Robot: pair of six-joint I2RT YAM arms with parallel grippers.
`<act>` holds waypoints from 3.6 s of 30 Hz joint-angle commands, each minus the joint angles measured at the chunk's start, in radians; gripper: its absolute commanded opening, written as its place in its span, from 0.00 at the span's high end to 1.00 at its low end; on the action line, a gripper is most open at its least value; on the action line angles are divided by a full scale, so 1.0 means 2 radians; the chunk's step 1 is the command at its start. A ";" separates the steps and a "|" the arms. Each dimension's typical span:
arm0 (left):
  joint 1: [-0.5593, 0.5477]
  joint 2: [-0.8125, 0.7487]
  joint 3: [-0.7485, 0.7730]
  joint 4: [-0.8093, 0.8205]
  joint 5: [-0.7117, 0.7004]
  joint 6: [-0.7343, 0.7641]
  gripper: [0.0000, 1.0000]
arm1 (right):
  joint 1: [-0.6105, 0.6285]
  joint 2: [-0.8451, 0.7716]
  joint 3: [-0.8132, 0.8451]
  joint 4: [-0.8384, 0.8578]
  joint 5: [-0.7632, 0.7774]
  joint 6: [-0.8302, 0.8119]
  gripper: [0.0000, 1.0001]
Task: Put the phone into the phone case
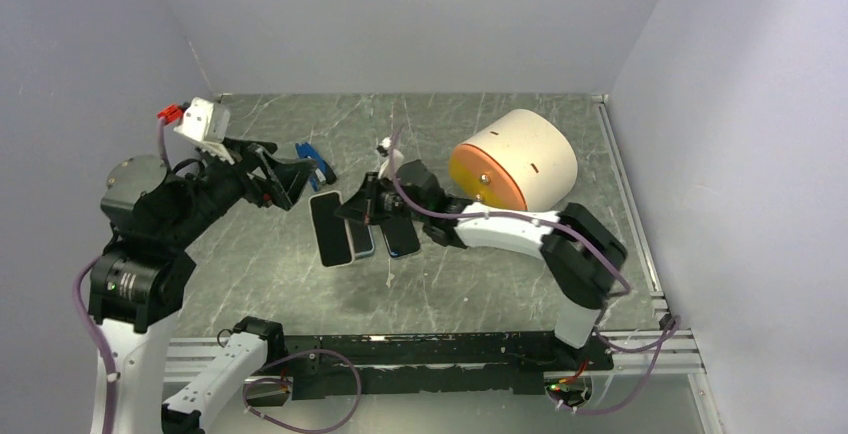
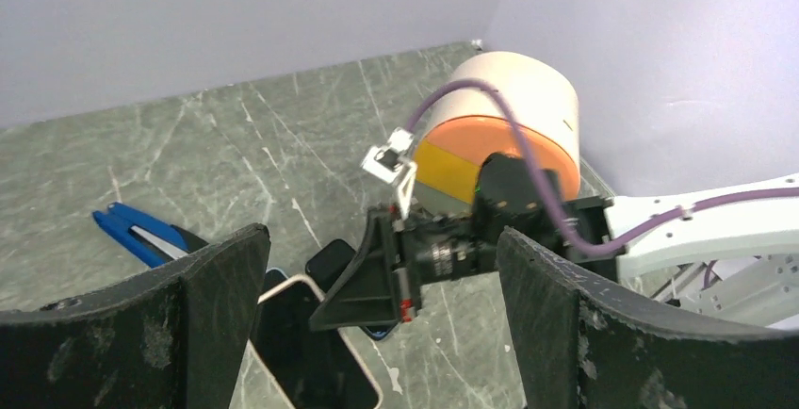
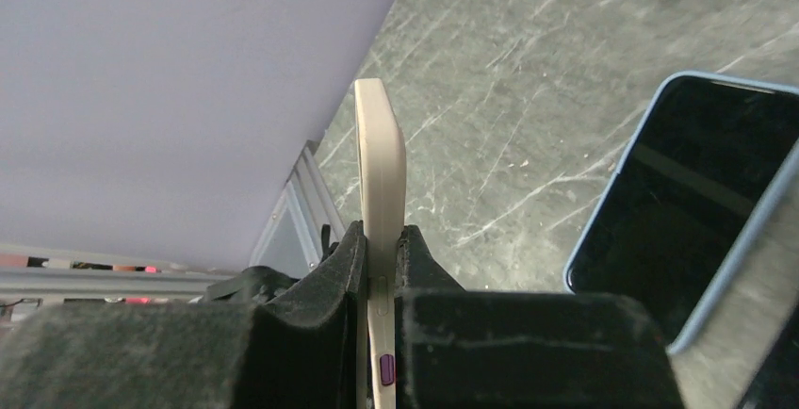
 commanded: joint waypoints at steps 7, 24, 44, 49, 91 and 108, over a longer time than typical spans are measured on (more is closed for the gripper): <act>0.001 -0.029 0.018 -0.020 -0.063 0.019 0.06 | 0.033 0.152 0.128 0.082 -0.005 0.051 1.00; 0.001 -0.033 -0.006 -0.013 -0.068 0.021 0.06 | 0.039 0.331 0.316 -0.024 0.001 0.030 0.99; 0.000 -0.024 -0.003 -0.022 -0.083 0.026 0.06 | 0.016 0.306 0.319 -0.094 0.036 -0.033 0.59; 0.000 -0.021 -0.004 -0.021 -0.085 0.025 0.06 | 0.008 0.275 0.311 -0.107 0.034 -0.054 0.51; 0.000 0.021 -0.235 0.103 0.135 -0.091 0.06 | -0.004 -0.454 -0.069 -0.382 0.362 -0.128 0.01; 0.000 0.028 -0.240 0.104 0.138 -0.088 0.06 | -0.004 -0.467 -0.084 -0.390 0.368 -0.096 0.01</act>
